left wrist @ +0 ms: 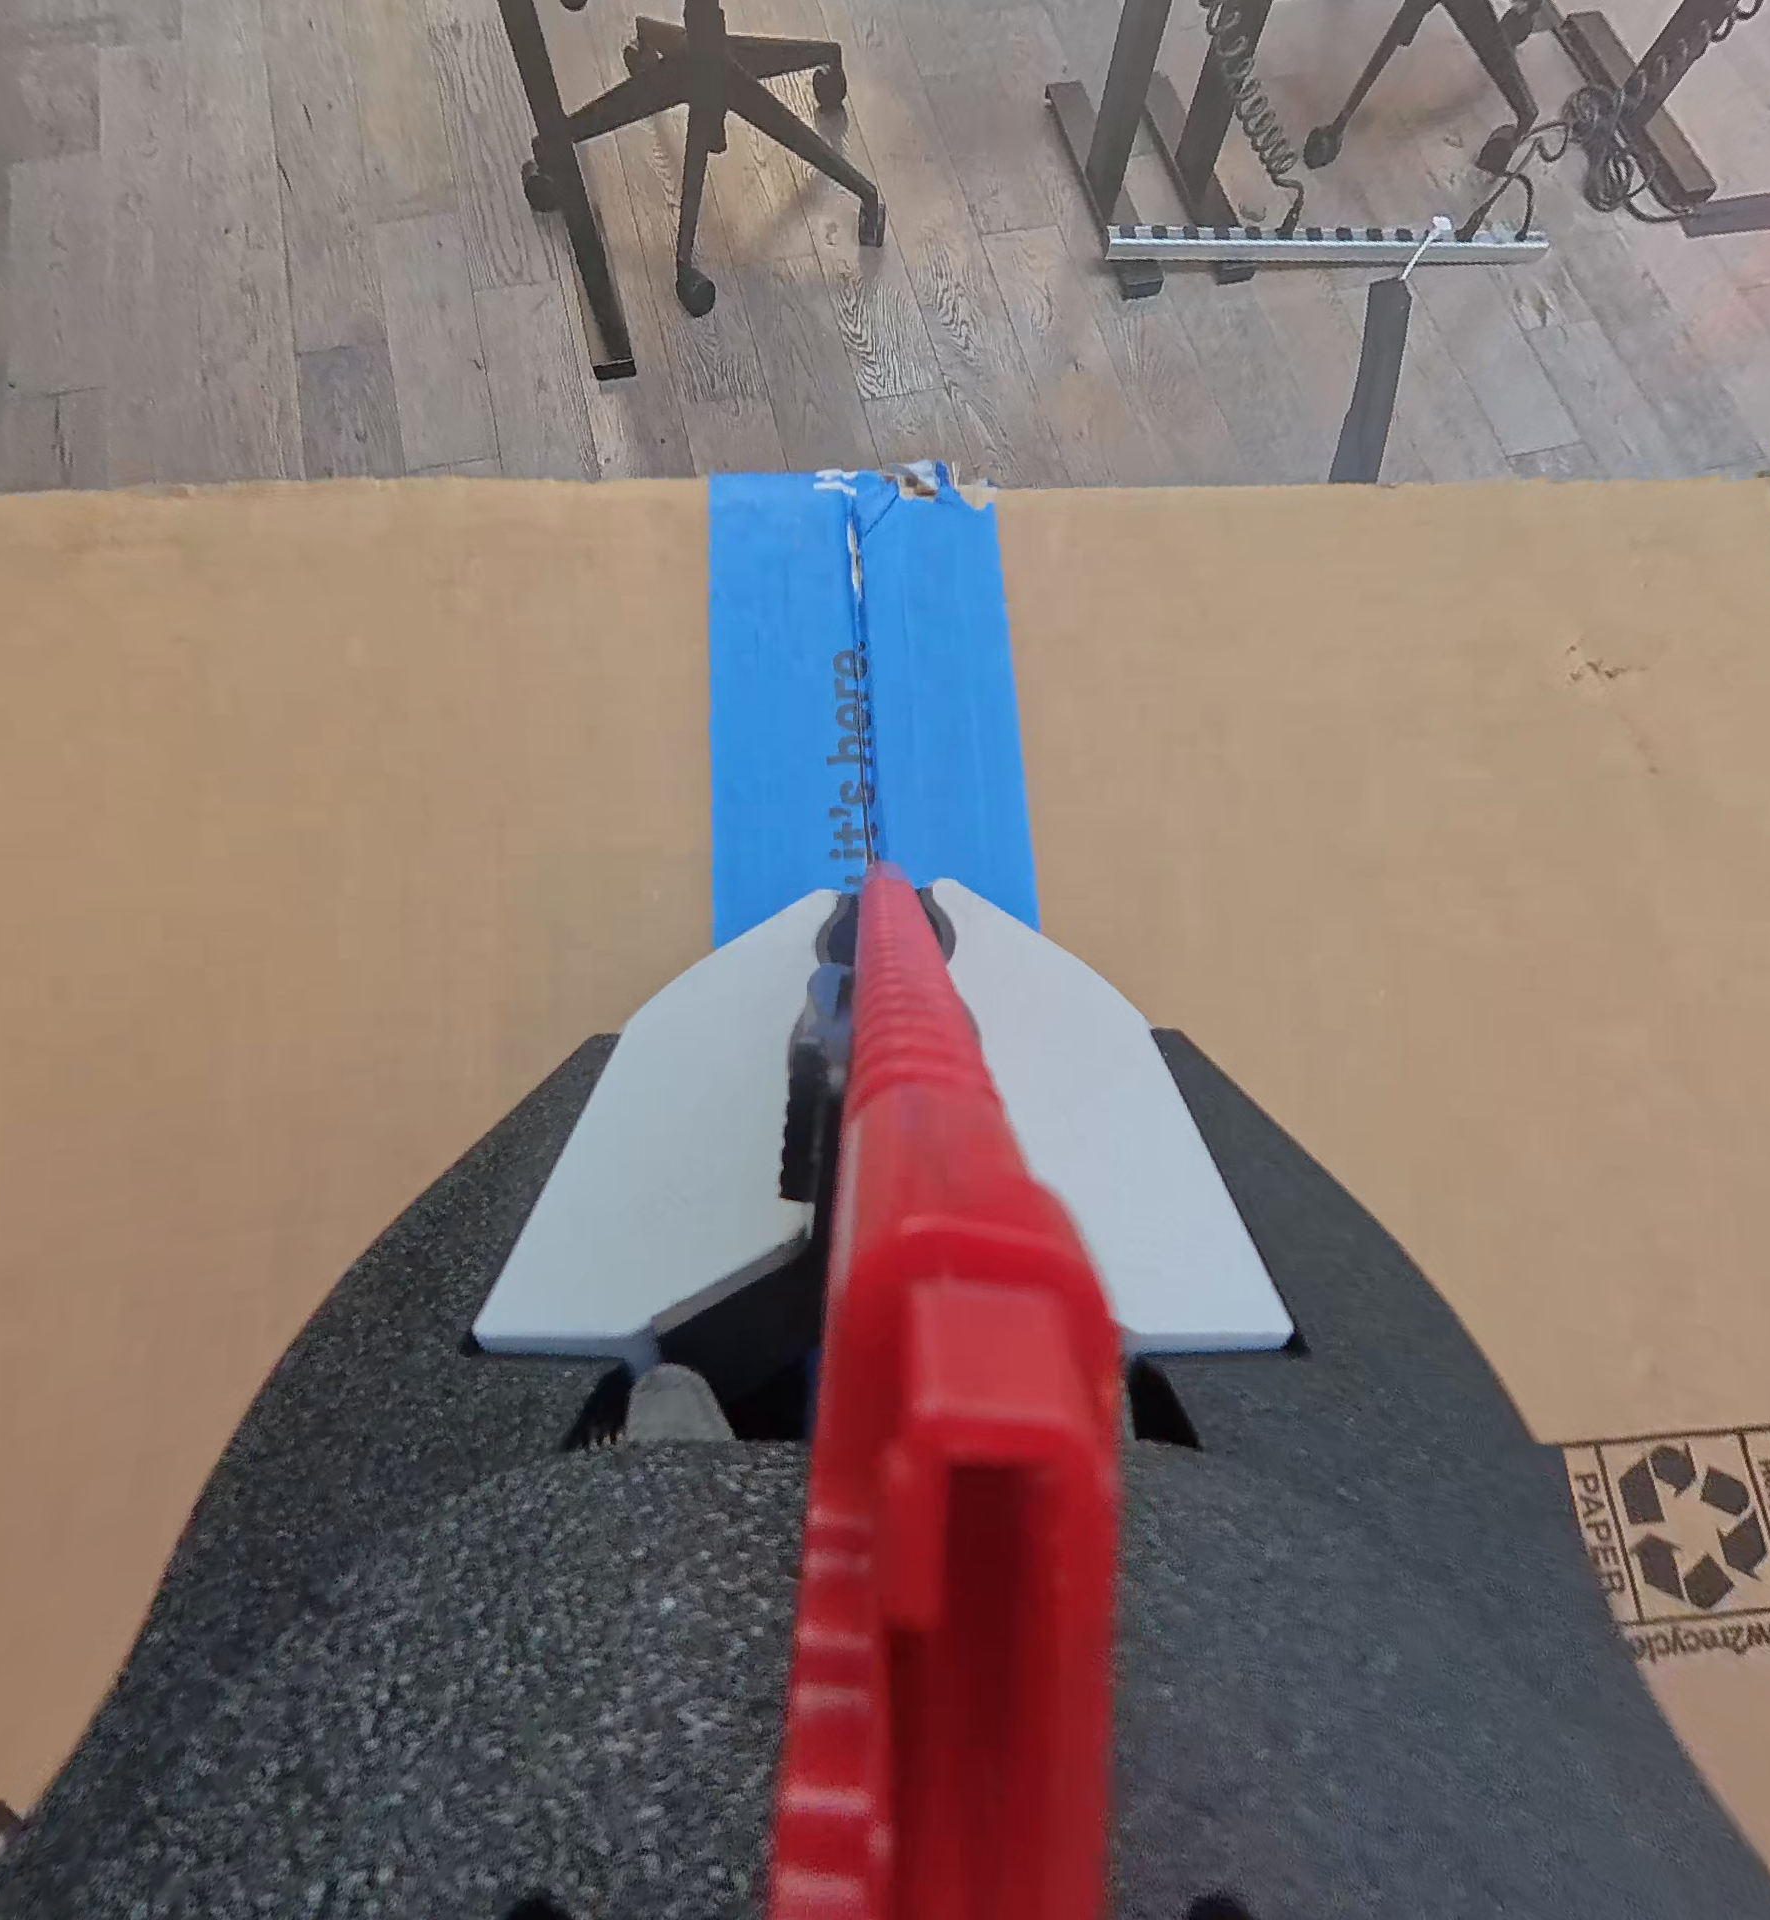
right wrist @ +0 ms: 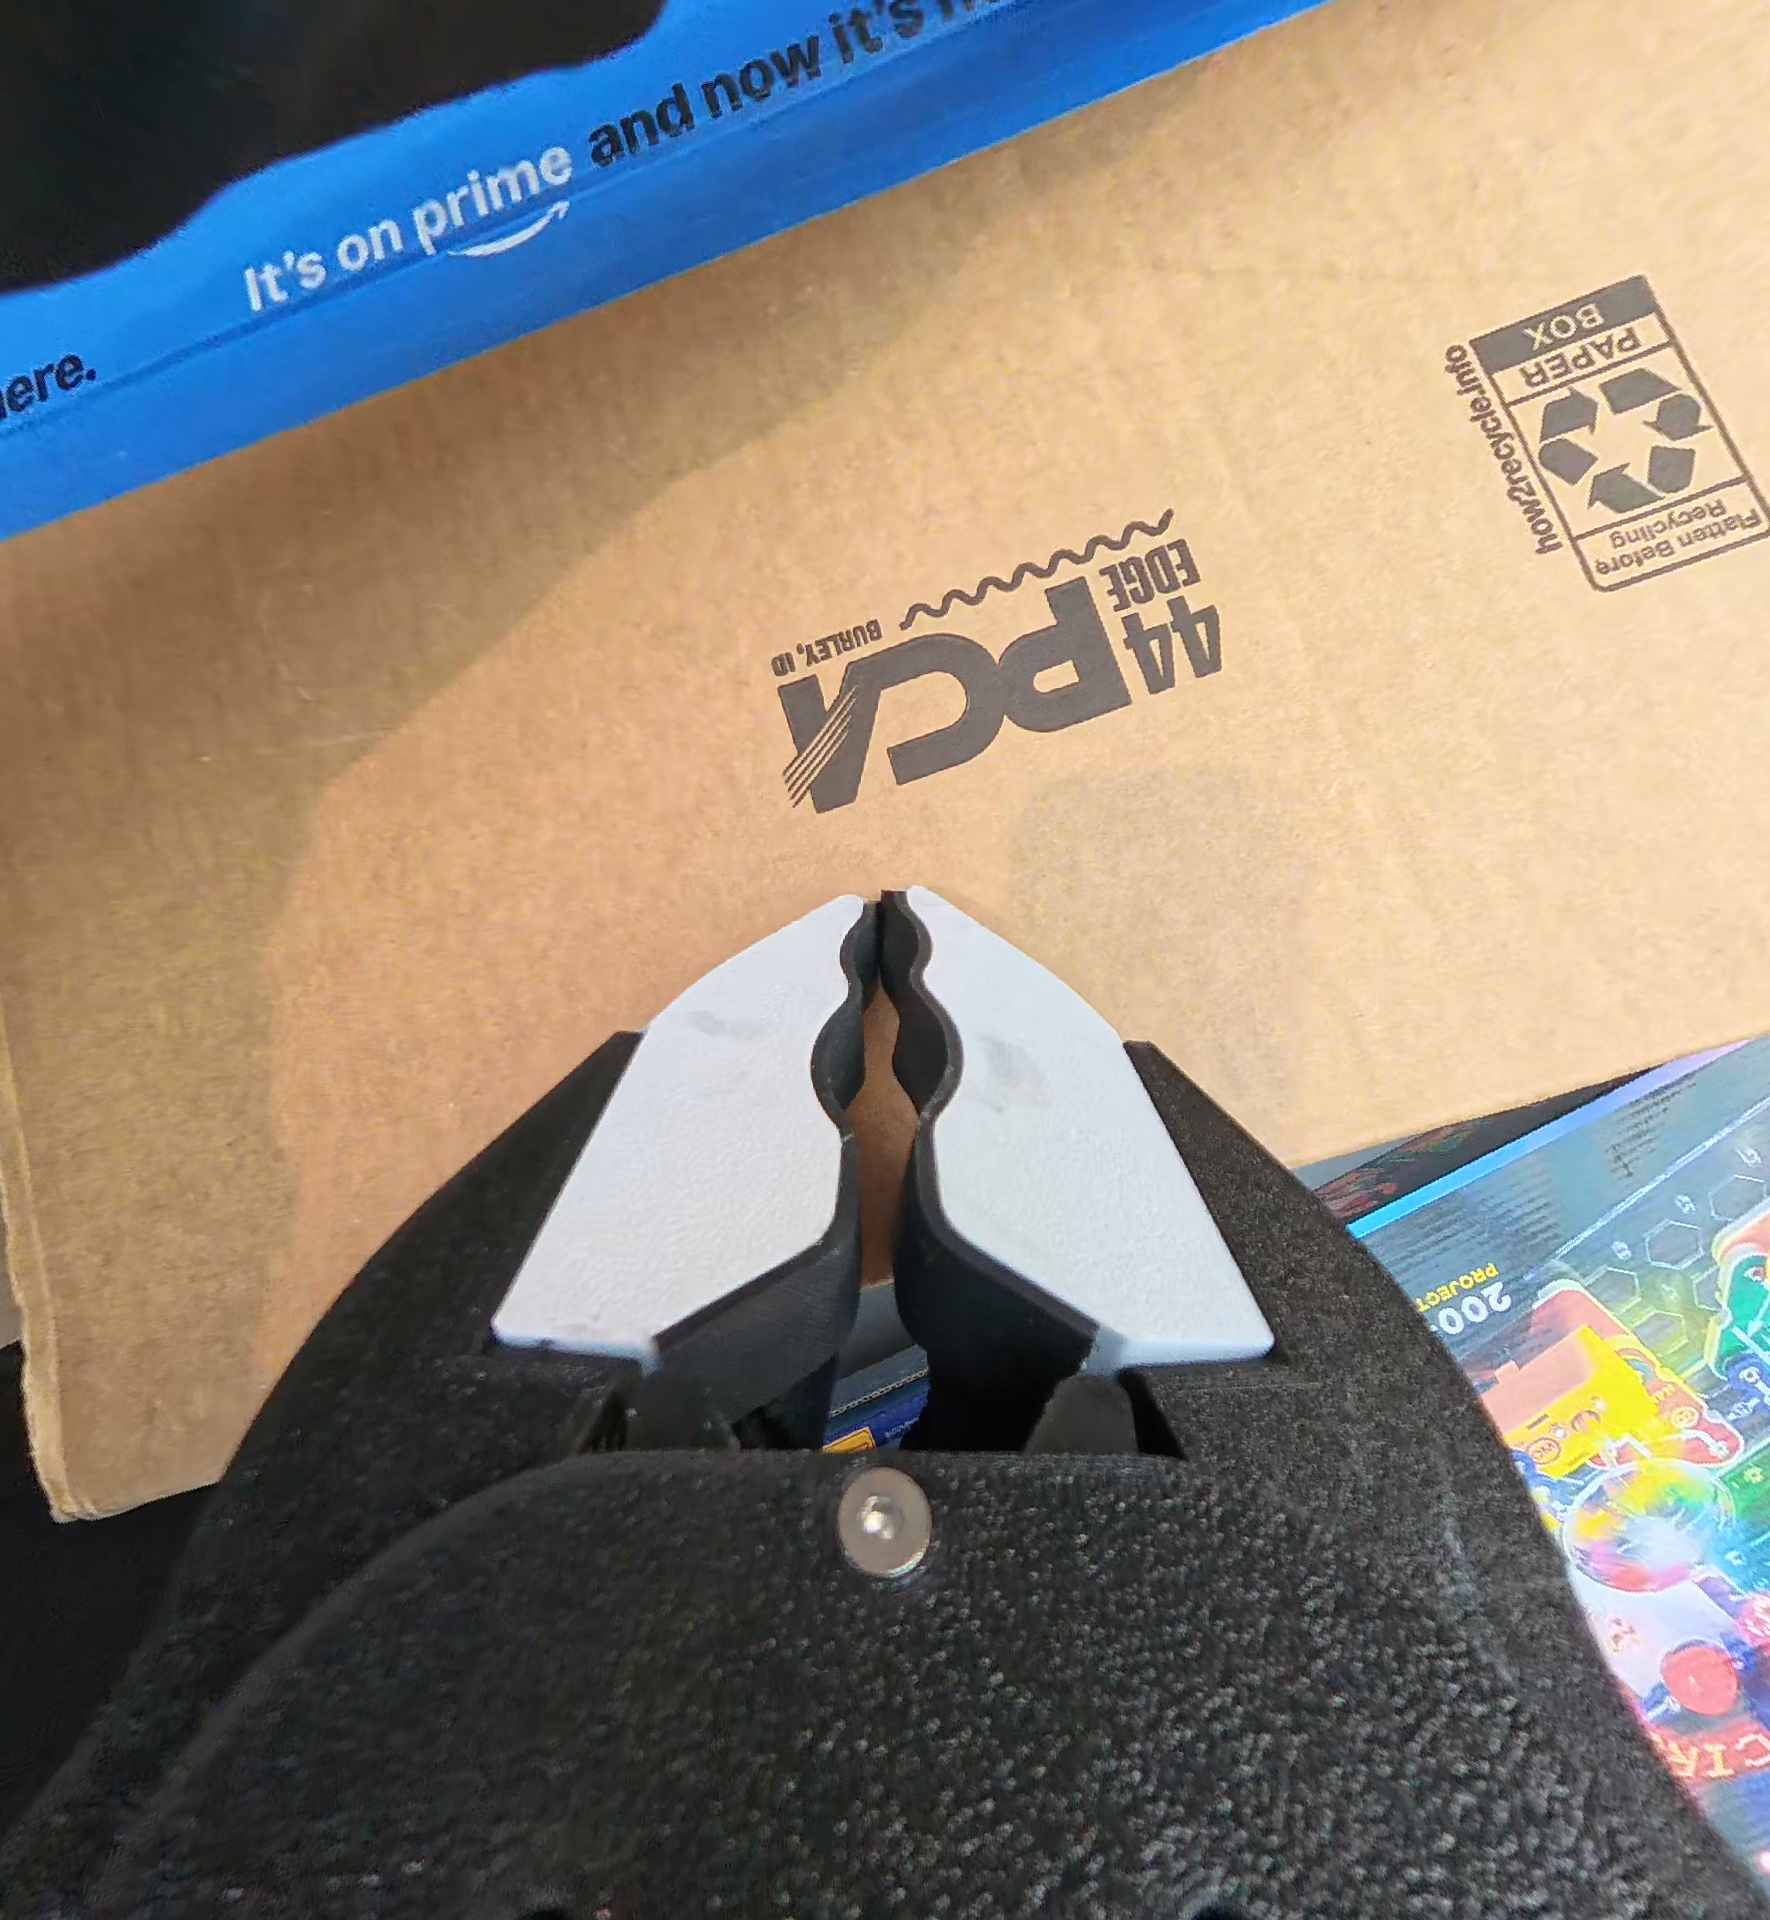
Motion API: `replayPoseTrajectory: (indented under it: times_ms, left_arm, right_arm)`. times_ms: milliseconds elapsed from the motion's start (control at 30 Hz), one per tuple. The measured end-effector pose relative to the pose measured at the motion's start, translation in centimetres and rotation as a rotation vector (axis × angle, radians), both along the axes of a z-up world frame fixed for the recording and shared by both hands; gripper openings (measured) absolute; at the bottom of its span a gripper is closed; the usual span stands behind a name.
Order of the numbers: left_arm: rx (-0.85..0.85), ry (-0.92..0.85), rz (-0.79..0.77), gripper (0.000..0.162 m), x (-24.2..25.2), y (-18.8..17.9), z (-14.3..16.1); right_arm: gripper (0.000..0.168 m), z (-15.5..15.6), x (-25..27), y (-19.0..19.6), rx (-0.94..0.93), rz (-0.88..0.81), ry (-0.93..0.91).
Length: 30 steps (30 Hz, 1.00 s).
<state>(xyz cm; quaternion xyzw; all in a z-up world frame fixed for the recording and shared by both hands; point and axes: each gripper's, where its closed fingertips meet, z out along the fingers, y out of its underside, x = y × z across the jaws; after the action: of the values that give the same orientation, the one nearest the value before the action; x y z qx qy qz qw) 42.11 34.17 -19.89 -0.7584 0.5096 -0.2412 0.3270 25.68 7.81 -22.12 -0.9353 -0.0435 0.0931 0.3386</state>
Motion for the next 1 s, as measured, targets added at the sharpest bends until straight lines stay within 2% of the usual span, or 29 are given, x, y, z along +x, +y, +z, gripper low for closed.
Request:
replayPoseTrajectory:
  times_ms: [267,700,767,1000]
  left_arm:
    - [-0.046,0.039,0.033,0.012,-6.0,-2.9,-1.0]
    - [-0.089,0.076,0.033,0.012,-18.6,-8.8,-1.2]
    - [-0.082,0.003,0.055,0.012,-19.7,-9.3,-0.4]
    - [-0.06,-0.011,0.109,0.012,-21.2,-9.5,-0.4]
  right_arm:
    - [0.0,0.0,0.0,0.0,-0.002,-0.014,-0.014]
    - [0.0,-0.1,0.1,0.0,-0.003,-0.05,-0.028]
    - [0.0,0.1,-0.1,0.0,-0.003,-0.049,-0.013]
    - [0.0,-0.1,-1.0,0.0,0.009,-0.059,-0.081]
